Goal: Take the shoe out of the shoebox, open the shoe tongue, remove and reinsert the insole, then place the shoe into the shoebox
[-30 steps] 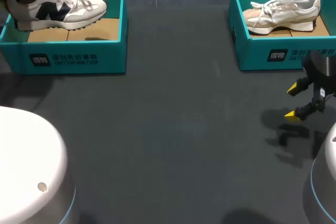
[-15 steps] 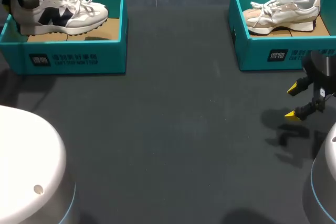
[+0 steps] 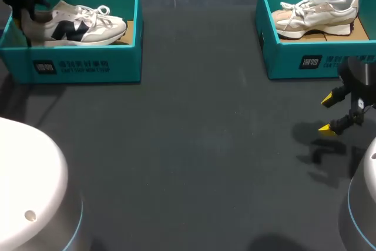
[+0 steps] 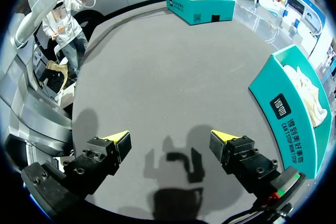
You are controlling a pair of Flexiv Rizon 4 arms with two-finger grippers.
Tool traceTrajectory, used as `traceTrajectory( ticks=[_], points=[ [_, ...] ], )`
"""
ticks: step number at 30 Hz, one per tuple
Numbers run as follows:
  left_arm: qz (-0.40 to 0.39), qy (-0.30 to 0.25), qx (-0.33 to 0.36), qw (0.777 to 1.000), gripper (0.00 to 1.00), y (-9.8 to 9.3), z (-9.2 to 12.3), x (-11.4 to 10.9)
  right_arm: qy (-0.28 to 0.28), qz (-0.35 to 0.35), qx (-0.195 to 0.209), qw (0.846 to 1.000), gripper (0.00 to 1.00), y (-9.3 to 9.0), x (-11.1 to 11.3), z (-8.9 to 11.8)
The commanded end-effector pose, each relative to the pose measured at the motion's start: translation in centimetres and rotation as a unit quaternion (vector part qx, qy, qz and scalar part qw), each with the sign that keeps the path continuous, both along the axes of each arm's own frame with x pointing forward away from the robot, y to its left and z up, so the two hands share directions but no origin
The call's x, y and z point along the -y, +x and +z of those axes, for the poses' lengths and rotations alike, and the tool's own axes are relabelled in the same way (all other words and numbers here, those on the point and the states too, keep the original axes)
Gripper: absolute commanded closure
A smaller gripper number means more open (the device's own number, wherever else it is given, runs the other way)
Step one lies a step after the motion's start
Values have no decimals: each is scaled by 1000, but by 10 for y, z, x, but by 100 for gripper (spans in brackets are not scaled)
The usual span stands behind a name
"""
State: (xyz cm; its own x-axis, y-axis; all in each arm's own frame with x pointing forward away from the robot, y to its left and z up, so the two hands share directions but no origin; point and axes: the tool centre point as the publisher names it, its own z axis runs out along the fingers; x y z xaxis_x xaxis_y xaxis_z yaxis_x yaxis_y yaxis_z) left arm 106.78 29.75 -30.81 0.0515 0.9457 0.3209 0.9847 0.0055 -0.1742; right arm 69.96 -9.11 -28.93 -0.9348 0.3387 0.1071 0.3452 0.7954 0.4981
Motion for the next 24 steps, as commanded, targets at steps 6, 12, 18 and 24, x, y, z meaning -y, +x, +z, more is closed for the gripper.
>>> traceTrajectory(
  ticks=[6,12,18,24],
  points=[
    [-17,0,-9,1000,100,-15,-15,1,-1,-1,1,1000,0,-2,0,0],
    [-30,3,-5,1000,100,-28,-23,0,-1,-1,1,1000,0,-2,0,0],
    [-38,0,-1,999,100,-35,-29,0,-1,-1,1,1000,0,-2,0,0],
    [-40,5,4,999,100,-40,-34,3,-1,-1,1,1000,0,-2,0,0]
  ],
)
